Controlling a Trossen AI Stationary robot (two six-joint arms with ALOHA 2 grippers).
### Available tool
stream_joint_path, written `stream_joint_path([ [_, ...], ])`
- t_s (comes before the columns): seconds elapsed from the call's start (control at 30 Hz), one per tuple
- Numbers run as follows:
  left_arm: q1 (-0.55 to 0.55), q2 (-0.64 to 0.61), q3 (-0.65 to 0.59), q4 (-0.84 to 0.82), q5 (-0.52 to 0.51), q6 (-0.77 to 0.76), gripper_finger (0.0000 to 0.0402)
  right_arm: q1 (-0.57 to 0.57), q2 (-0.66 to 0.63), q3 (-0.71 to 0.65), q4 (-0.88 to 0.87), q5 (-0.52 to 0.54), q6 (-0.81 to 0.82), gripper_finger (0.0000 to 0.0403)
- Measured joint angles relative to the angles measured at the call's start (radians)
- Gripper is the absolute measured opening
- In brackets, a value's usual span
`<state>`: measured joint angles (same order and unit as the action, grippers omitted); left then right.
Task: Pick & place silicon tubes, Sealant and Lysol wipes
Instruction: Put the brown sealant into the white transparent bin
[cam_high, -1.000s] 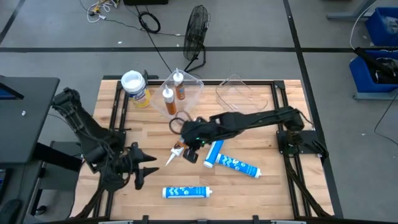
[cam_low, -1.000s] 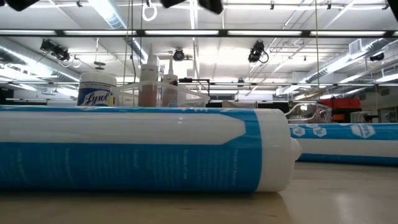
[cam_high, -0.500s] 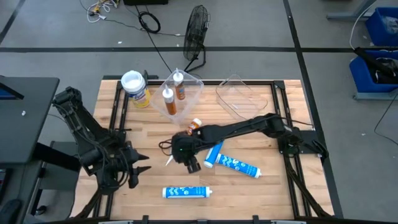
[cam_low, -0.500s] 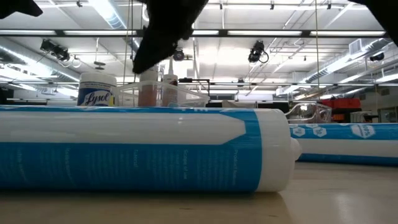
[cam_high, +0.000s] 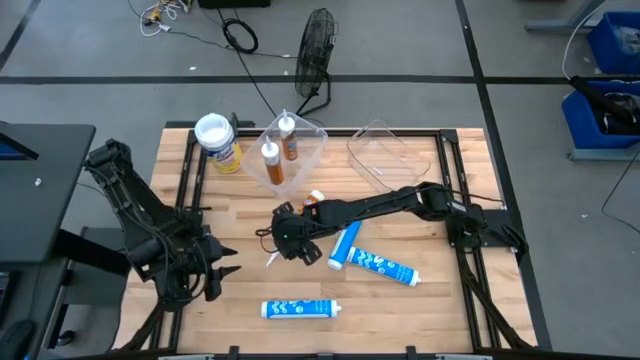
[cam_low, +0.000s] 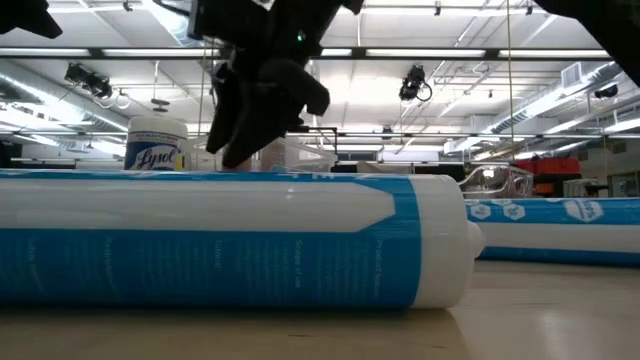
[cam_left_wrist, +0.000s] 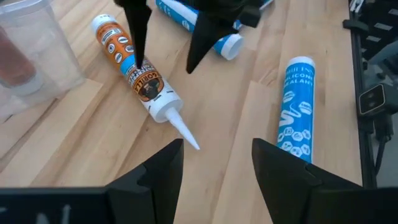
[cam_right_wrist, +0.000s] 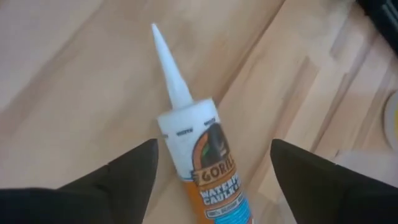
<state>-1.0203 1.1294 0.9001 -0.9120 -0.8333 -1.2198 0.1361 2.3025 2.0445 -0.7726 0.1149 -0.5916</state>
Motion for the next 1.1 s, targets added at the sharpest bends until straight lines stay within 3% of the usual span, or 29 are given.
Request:
stream_joint_path([
  [0.73, 0.003, 0.0, 0.0, 0.053, 0.026, -0.189, 0.0195, -0.017, 0.146, 0.002, 0.023, -0.036, -0.125, 0.0304],
  [1.1, 0.003, 0.0, 0.0, 0.061, 0.025, -0.209, 0.0195, 0.012, 0.148, 0.002, 0.013, 0.035, -0.123, 0.0212],
])
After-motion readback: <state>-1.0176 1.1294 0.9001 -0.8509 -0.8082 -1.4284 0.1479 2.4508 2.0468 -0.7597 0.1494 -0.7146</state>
